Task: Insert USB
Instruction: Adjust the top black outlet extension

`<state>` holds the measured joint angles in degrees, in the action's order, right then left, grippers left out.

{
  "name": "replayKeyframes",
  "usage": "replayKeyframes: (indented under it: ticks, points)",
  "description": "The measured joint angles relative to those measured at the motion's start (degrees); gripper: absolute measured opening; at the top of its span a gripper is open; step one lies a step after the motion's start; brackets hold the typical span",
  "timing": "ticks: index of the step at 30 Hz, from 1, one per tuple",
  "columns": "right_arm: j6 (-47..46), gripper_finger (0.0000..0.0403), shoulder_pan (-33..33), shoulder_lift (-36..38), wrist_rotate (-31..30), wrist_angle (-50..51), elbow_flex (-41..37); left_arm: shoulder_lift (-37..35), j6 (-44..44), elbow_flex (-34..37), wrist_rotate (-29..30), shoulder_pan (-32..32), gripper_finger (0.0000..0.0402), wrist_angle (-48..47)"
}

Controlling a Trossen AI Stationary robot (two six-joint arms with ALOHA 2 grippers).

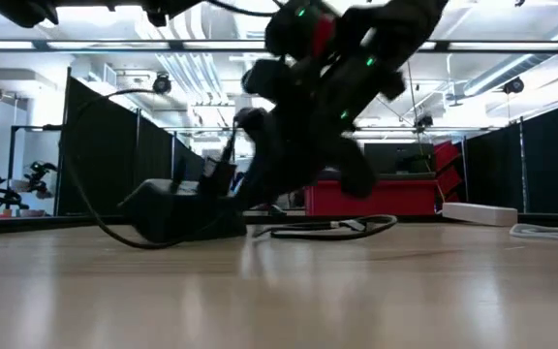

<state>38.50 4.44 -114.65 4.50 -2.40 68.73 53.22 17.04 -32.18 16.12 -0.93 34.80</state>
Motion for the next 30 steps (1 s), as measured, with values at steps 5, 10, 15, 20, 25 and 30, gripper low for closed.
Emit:
replayKeyframes:
  ticks: [5,10,15,20,25,30]
  points:
    - [1.2,0.0002,-2.2,-6.3,-0.1,-5.8,4.2,-1.0,0.0,0.1,0.0,0.0,0.0275,-2.4]
    - [2.9,0.0002,-4.8,-11.8,-0.7,-7.0,11.5,-1.4,0.0,0.1,0.0,0.0,0.0275,-2.9]
    - [3.7,0.0002,-8.3,-16.4,-1.6,-7.3,20.0,-2.2,0.0,0.1,0.0,0.0,0.0275,-4.8]
    - [4.2,0.0002,-11.8,-21.3,-1.5,-7.3,29.1,-5.2,0.4,0.1,1.3,0.0,0.0275,-8.7]
    - [5.0,0.0002,-16.0,-25.5,-1.6,-6.8,38.5,-9.1,-1.0,0.1,2.0,0.0,0.0275,-16.3]
    - [-4.2,0.0002,-20.1,-26.9,0.7,-1.7,47.1,-10.2,-2.1,0.1,2.0,0.0,0.0275,-18.3]
